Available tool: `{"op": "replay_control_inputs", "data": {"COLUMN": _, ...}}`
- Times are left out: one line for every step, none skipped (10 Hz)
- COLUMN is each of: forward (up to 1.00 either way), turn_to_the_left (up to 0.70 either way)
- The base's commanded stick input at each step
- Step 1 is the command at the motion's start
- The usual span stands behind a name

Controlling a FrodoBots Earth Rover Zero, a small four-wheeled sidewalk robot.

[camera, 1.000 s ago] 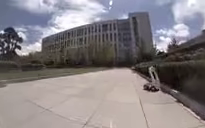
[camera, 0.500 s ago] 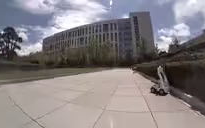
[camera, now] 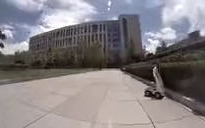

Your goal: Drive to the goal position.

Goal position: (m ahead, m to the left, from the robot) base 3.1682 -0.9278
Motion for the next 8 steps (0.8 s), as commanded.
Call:
{"op": "replay_control_inputs", "data": {"forward": 0.70, "turn_to_the_left": 0.14}}
{"op": "replay_control_inputs", "data": {"forward": 0.70, "turn_to_the_left": 0.13}}
{"op": "replay_control_inputs", "data": {"forward": 0.70, "turn_to_the_left": 0.15}}
{"op": "replay_control_inputs", "data": {"forward": 0.70, "turn_to_the_left": 0.12}}
{"op": "replay_control_inputs", "data": {"forward": 0.70, "turn_to_the_left": 0.03}}
{"op": "replay_control_inputs", "data": {"forward": 0.70, "turn_to_the_left": 0.01}}
{"op": "replay_control_inputs", "data": {"forward": 0.70, "turn_to_the_left": 0.07}}
{"op": "replay_control_inputs", "data": {"forward": 0.70, "turn_to_the_left": 0.02}}
